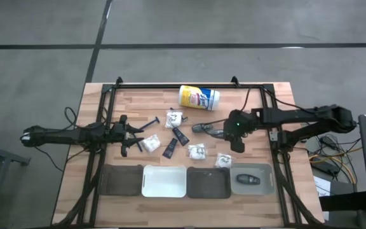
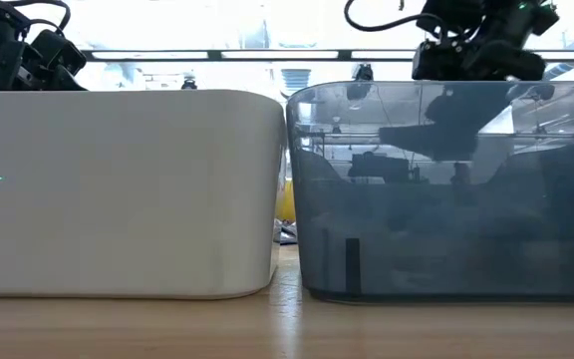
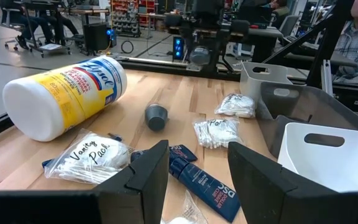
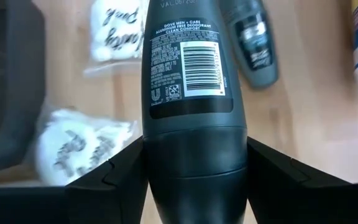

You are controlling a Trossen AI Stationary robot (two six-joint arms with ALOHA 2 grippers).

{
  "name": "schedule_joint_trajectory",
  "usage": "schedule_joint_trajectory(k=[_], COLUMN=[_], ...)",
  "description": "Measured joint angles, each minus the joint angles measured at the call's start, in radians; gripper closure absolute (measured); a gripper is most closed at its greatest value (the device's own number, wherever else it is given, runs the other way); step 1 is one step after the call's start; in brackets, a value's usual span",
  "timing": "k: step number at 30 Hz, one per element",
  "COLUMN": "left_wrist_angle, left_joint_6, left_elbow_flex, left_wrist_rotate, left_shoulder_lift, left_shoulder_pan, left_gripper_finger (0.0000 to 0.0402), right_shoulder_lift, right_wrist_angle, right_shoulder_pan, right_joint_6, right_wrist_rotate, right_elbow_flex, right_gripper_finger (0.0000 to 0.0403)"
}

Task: Pick & Place Travel size toiletries
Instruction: Put the gray deodorant into the gray bin

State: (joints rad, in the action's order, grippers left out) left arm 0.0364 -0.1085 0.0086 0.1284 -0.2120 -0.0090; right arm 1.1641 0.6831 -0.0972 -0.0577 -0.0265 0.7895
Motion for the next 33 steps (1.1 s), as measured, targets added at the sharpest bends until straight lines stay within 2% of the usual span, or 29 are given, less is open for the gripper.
schedule_joint_trajectory(k=[7, 14, 18, 33], left_wrist_angle=[0.000, 0.000, 0.000, 0.000], left_joint_6=[0.000, 0.000, 0.000, 0.000], left_elbow_flex=[0.000, 0.000, 0.000, 0.000], left_wrist_rotate=[0.000, 0.000, 0.000, 0.000], left_shoulder_lift=[0.000, 0.000, 0.000, 0.000], left_shoulder_pan=[0.000, 0.000, 0.000, 0.000], left_gripper_finger=[0.0231, 0.0231, 0.0231, 0.0231], right_shoulder_lift=[-0.057, -0.126, -0.149, -0.120], right_wrist_angle=[0.097, 0.142, 0.175, 0.215], right_shoulder_pan=[0.118, 0.308, 0.406, 0.721], right_joint_6=[-0.182, -0.352, -0.477, -0.791], right_wrist_rotate=[0.009, 0.150, 0.190, 0.251], right_elbow_flex=[0.000, 0.001, 0.001, 0.001], right_gripper_finger=[0.0194, 0.0194, 0.0193, 0.0193])
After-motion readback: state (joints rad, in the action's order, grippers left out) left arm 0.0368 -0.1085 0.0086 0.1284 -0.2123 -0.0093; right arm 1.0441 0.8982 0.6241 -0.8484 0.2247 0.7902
